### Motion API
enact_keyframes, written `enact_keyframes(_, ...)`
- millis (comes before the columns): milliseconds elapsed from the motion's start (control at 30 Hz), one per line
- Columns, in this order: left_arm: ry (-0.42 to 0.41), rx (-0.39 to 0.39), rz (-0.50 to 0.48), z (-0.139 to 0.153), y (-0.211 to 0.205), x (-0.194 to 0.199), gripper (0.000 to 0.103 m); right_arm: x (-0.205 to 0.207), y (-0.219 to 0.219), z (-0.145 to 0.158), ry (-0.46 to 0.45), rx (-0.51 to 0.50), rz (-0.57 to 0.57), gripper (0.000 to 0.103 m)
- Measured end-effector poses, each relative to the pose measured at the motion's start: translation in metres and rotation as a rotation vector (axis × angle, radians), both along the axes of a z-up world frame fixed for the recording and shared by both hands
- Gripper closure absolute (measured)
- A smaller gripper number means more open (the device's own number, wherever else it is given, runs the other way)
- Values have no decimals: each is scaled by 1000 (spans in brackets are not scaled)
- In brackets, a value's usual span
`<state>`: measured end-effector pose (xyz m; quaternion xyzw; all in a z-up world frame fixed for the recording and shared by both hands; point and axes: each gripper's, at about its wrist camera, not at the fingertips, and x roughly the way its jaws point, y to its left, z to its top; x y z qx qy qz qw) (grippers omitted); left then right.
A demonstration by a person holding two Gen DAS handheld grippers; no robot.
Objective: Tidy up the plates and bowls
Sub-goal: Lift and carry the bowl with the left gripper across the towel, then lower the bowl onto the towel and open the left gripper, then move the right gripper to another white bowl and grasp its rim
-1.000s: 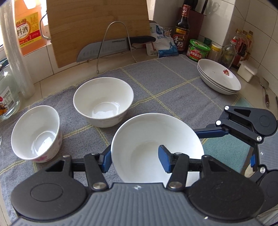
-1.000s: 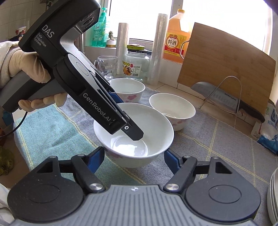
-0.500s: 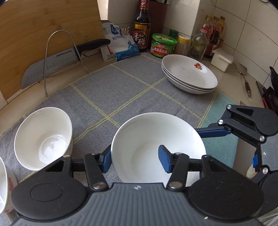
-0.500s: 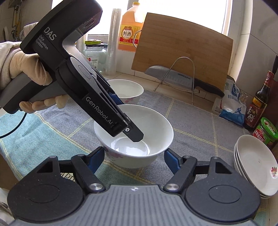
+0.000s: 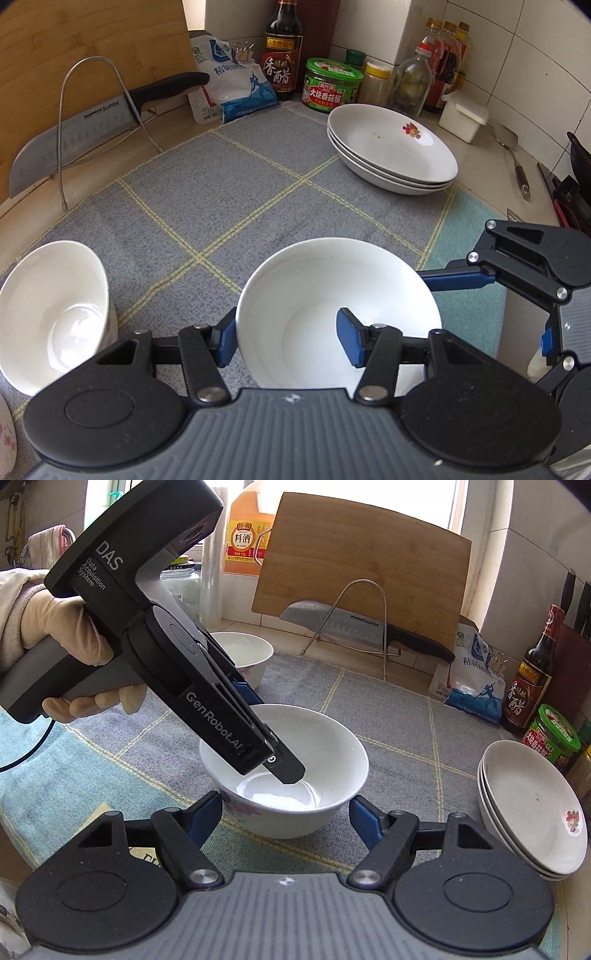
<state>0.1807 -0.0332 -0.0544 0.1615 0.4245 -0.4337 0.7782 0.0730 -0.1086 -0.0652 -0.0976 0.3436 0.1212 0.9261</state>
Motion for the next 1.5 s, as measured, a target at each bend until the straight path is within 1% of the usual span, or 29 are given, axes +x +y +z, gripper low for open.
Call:
enact_keyframes(300,12,-4,-13,-4,-1,-3,50,1,-2,-3,25,-11,1,23)
enact_keyframes(467,2,-6,-17,-5,-2,-3,49,1,-3,-4,26,0,-4,23)
enact_keyframes(533,-3,-10,-23,-5,-1,-3,45,1,-3,-4,24,4,-4,22)
enact_keyframes(567,-5,-15,-24,-4,-1,-4,36,0,-3,-4,22,7,-3,19)
enact_keyframes(600,-16,-19,-23,-3,-1,-6,24,0,-3,-4,19,13,-2,11)
enact_keyframes(633,-35,-21,-20,-2,-1,-8,19,-2,-4,-3,7,19,1,2)
enact_keyframes(667,-55,-24,-14,0,1,-10,16,-4,-5,-1,-5,24,1,0)
enact_keyframes(733,-68,-27,-7,2,3,-10,14,-4,-6,-1,-2,30,3,0)
enact_keyframes(767,-71,-27,1,3,4,-10,10,-4,-6,-1,1,29,1,0)
enact_keyframes(1033,-118,-50,96,13,30,-21,8,-11,-4,5,3,13,16,0)
enact_keyframes(1200,-209,-33,193,20,52,-35,5,-14,-4,13,3,5,36,0)
enact_keyframes(1367,-290,12,334,21,74,-43,5,-10,-4,23,8,5,64,0)
enact_keyframes(1500,-257,10,435,16,90,-41,5,-1,-2,29,15,8,101,0)
